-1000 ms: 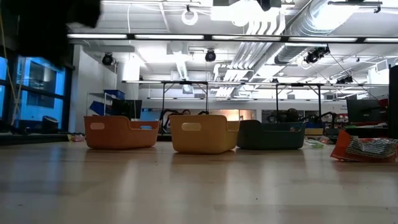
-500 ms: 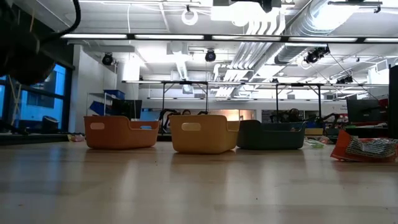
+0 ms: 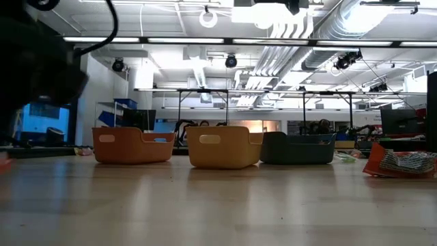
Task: Sort candy
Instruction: Put the orange chocolate into the yellow bin
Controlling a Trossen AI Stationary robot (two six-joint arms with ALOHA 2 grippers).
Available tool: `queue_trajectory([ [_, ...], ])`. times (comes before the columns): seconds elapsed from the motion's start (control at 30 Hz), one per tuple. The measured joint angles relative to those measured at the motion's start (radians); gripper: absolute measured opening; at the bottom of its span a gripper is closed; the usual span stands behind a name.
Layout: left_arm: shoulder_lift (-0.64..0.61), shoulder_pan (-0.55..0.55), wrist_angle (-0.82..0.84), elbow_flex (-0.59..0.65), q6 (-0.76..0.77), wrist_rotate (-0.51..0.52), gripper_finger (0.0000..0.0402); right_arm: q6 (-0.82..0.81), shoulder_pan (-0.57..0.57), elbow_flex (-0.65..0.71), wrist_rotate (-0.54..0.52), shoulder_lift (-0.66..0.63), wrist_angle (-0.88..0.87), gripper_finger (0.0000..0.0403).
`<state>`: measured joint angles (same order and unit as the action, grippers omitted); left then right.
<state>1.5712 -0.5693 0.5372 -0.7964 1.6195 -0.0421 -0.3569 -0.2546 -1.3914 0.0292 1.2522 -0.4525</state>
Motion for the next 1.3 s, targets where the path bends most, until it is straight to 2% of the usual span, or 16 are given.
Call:
queue_trajectory([
  [0.2, -0.226, 0.116, 0.080, -0.001, -0.151, 0.198, 0.0010, -0.001, 0.000, 0.000, 0.004, 0.000, 0.001, 0.0190],
  [0.33, -0.395, 0.241, 0.042, -0.001, -0.329, 0.380, 0.0005, -0.009, 0.000, 0.000, 0.010, 0.000, 0.001, 0.0190],
  [0.4, -0.442, 0.327, -0.009, -0.001, -0.450, 0.410, 0.0004, -0.013, 0.000, 0.000, 0.012, 0.000, 0.002, 0.0190],
  [0.5, -0.444, 0.462, -0.162, -0.001, -0.655, 0.350, 0.0002, -0.030, 0.000, 0.000, 0.013, 0.000, 0.011, 0.0190],
  [0.6, -0.375, 0.563, -0.346, -0.002, -0.804, 0.244, 0.0001, -0.046, 0.000, 0.000, 0.012, 0.000, 0.017, 0.0190],
  [0.8, -0.152, 0.631, -0.703, -0.005, -0.980, 0.093, 0.0011, -0.073, 0.000, 0.000, 0.012, 0.000, 0.024, 0.0190],
  [0.93, -0.027, 0.651, -0.732, -0.046, -0.996, 0.102, 0.0042, -0.095, 0.000, 0.000, 0.012, -0.001, 0.024, 0.0190],
  [1.03, 0.015, 0.668, -0.731, -0.069, -0.987, 0.085, 0.0076, -0.099, 0.000, 0.000, 0.012, -0.001, 0.024, 0.0190],
  [1.2, 0.005, 0.679, -0.752, -0.097, -0.940, -0.008, 0.0136, -0.097, 0.000, 0.000, 0.012, -0.001, 0.024, 0.0190],
  [1.3, -0.018, 0.673, -0.751, -0.105, -0.904, -0.106, 0.0169, -0.090, -0.001, 0.000, 0.012, -0.001, 0.024, 0.0190],
])
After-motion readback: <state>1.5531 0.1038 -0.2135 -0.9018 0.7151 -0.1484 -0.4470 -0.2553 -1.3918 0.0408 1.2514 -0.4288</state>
